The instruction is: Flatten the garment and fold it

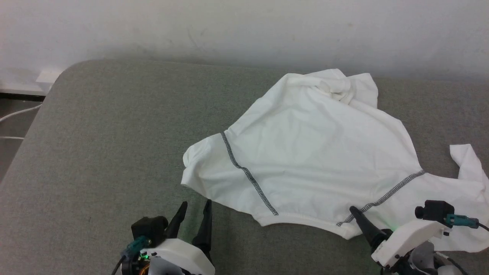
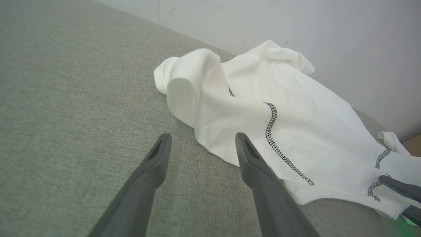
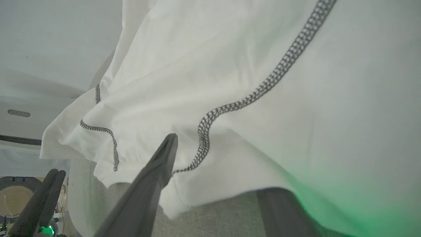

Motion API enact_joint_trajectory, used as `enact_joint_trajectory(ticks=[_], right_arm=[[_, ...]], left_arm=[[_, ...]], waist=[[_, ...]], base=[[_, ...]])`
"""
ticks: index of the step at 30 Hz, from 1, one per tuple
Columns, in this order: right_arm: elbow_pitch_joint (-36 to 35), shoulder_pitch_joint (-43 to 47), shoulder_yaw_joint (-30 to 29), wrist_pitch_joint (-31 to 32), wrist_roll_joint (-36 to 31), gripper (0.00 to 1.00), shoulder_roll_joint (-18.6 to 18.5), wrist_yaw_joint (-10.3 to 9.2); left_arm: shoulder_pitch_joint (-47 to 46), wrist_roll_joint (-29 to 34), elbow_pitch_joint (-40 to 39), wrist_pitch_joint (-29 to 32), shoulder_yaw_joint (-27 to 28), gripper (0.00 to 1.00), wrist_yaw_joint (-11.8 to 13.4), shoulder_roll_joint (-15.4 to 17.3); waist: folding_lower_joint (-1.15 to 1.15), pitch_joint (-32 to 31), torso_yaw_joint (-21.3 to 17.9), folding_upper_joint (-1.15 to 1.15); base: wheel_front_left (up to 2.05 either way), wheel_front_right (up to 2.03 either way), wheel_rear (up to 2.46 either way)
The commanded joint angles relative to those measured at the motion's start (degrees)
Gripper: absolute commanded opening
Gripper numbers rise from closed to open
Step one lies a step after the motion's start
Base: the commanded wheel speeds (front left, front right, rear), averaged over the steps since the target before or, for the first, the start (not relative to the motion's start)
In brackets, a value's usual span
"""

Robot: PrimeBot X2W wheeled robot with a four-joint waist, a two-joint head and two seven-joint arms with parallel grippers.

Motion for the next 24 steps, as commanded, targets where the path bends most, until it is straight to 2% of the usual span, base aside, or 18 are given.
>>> enact_joint_trajectory(ticks=[1, 2, 3, 4, 5, 17, 24], right_arm=[[1.87, -0.54, -0.79, -0.6, -0.8, 1.0, 0.0, -0.2], [2.68, -1.02, -1.06, -1.08, -1.47, 1.0, 0.0, -0.2], [3.4, -1.42, -1.18, -1.39, -1.85, 0.93, 0.0, -0.2], [4.05, -1.74, -1.31, -1.64, -1.96, 0.42, 0.0, -0.2], [4.55, -2.01, -1.31, -1.86, -2.03, 0.0, 0.0, -0.2], [1.35, -1.38, 1.3, -2.15, -4.88, 0.0, 0.0, -0.2], [-2.93, -0.41, 2.56, -0.78, -5.02, 0.0, 0.0, -0.2]], left_arm=[[-0.22, -0.07, 0.22, 0.08, -0.22, 1.0, -0.42, -0.25], [-0.29, -0.15, 0.34, 0.23, -0.34, 1.0, -0.47, -0.3], [-0.35, -0.26, 0.46, 0.35, -0.42, 1.0, -0.53, -0.35], [-0.39, -0.49, 0.57, 0.48, -0.47, 1.0, -0.64, -0.46], [-0.44, -0.79, 0.72, 0.75, -0.54, 1.0, -0.82, -0.58], [-1.82, -7.98, 3.01, 9.57, -2.34, 1.0, -6.15, -2.2], [-4.41, -10.01, 5.2, 11.22, -3.27, 1.0, -7.5, -3.2]], waist=[[0.0, 0.13, 0.2, 0.0], [0.0, 0.18, 0.24, 0.0], [0.0, 0.22, 0.22, 0.0], [0.0, 0.26, 0.15, 0.0], [0.0, 0.29, 0.04, 0.0], [0.0, 0.66, -3.22, 0.0], [0.0, 2.16, -5.16, 0.0]], base=[[0.0, 0.0, 0.0], [0.0, 0.0, 0.0], [0.0, 0.0, 0.0], [0.0, 0.0, 0.0], [0.0, 0.0, 0.0], [0.0, 0.0, 0.0], [0.0, 0.0, 0.0]])
